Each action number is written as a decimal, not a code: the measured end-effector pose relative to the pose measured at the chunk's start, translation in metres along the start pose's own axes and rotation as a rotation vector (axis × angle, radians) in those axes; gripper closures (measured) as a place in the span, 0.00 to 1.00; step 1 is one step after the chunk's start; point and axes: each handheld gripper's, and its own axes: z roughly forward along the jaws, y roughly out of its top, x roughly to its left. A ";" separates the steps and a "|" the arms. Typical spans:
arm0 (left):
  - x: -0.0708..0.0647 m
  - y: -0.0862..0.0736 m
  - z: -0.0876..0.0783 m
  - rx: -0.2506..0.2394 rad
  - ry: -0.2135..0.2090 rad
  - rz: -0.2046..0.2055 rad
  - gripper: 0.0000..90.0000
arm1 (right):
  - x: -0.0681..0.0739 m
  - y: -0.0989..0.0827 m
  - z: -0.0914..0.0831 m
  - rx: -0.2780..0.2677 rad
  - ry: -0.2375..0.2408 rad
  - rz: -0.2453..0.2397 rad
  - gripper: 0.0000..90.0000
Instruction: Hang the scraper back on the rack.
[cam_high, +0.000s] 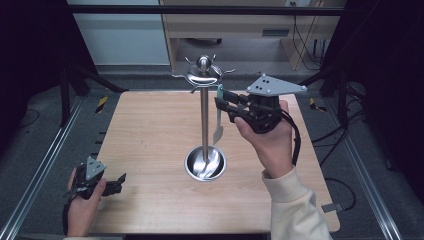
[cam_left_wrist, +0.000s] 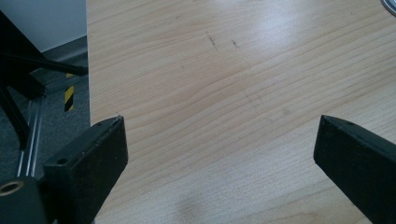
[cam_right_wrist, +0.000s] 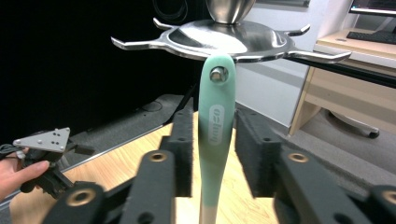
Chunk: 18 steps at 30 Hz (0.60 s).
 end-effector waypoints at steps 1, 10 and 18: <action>0.001 -0.001 0.000 -0.001 0.001 -0.002 0.03 | 0.000 0.000 0.000 0.003 -0.004 -0.003 0.68; 0.004 0.001 -0.003 -0.014 0.015 -0.012 0.03 | 0.001 -0.004 -0.008 0.031 -0.041 -0.004 0.55; 0.002 0.001 -0.002 -0.012 0.011 -0.009 0.03 | 0.002 -0.012 -0.019 0.067 -0.082 -0.013 0.33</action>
